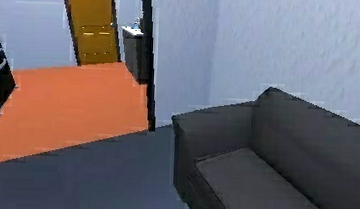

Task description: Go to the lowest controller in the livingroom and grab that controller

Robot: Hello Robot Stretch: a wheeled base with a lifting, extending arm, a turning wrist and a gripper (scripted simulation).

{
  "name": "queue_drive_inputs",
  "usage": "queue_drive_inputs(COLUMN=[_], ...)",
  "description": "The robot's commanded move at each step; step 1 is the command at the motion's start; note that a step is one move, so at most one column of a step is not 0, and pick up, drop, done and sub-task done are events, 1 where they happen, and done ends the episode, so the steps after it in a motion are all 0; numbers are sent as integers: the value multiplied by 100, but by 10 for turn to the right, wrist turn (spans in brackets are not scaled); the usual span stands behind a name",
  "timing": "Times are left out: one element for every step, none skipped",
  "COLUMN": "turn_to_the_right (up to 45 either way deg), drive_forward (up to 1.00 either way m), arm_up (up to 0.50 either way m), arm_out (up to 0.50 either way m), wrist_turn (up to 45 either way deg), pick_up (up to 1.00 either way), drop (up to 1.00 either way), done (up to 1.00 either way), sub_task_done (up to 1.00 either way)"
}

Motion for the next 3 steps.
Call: queue_drive_inputs(turn_to_the_right=[450, 450, 390], drive_forward=[0, 0, 0], arm_up=[0, 0, 0], arm_out=[0, 0, 0], wrist_turn=[0, 0, 0], pick_up=[0, 0, 0], drop=[0, 0, 0], done=[0, 0, 0], sub_task_done=[0, 0, 0])
